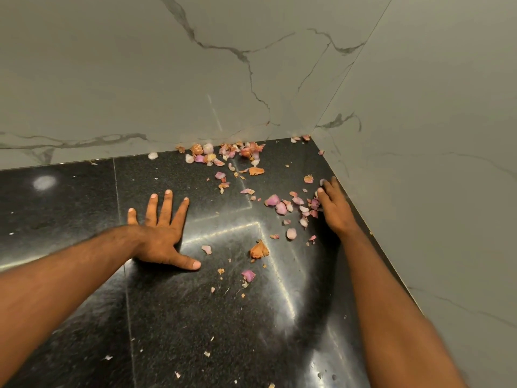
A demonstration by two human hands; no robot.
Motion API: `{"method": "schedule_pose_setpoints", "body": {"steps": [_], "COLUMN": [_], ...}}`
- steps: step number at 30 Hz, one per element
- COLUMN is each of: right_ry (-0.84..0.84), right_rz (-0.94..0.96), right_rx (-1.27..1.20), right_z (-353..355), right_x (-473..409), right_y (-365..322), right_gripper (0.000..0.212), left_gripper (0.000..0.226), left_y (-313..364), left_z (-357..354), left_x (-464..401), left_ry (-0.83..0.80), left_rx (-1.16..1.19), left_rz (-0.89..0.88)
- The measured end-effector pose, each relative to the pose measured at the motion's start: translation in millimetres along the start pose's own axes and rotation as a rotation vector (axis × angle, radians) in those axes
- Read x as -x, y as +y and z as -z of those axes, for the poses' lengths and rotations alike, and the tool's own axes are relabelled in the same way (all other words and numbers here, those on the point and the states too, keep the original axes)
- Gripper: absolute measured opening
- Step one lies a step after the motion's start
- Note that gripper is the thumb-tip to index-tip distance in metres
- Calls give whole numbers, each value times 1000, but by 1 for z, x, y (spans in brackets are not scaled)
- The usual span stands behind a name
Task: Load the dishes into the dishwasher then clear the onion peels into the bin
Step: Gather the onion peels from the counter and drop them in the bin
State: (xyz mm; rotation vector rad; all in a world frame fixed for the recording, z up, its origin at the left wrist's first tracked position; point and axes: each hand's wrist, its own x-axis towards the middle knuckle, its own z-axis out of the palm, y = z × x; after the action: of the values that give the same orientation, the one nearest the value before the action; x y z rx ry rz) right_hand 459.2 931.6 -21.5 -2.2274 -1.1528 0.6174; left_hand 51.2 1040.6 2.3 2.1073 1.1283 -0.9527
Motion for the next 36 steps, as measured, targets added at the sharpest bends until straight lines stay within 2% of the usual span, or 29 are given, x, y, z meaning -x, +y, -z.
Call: {"method": "schedule_pose_setpoints", "body": {"steps": [3,5,7,10,12,14,17,19,20,22,23,24,26,28,31,34,36], "right_ry": [119,301,376,162,75,16,-134,-119,-48,160,225,230,121,43,-33,-197,-260], "right_rz": [76,103,54,-44,83,259,422,490,506,463,399,288,56,51,222,359,386], "right_rx": [-459,-462,-310,58,202,95,1,-98,-146,-159,-83,45,327,457,321,137,-123], "right_z": [-6,-5,-6,-16,-29,-47,-66,-63,-58,-47,-41,-36,-37,-50,-70,-86,-88], "right_x": [11,9,-1,-11,-6,12,40,47,47,36,25,16,5,10,34,69,87], "right_y": [-20,-23,-17,-7,-14,-30,-49,-57,-63,-60,-55,-47,-30,-23,-41,-67,-77], "right_gripper": [36,31,31,55,56,47,45,34,29,26,31,44,73,84,76,63,53], "left_gripper": [156,156,157,157,157,156,157,156,156,156,156,156,156,156,155,155,156], "left_y": [1,0,-1,-1,-1,-1,-2,-2,-2,-3,-3,-3,-2,-2,-1,-2,-2], "left_z": [-1,0,0,-1,-1,-1,-2,-1,-1,0,0,0,-3,-3,-3,-1,-2], "left_x": [-1,-1,0,-1,-1,-2,-3,-3,-3,-3,-2,-2,-2,-1,-4,-3,-3], "left_ry": [9,15,15,10,10,9,10,12,14,19,19,19,20,24,27,20,19], "left_rx": [-1,11,20,8,9,13,17,15,14,12,13,15,14,13,5,10,4], "left_rz": [-13,-17,-14,-15,-15,-20,-23,-23,-23,-22,-22,-23,-26,-26,-36,-27,-28]}}
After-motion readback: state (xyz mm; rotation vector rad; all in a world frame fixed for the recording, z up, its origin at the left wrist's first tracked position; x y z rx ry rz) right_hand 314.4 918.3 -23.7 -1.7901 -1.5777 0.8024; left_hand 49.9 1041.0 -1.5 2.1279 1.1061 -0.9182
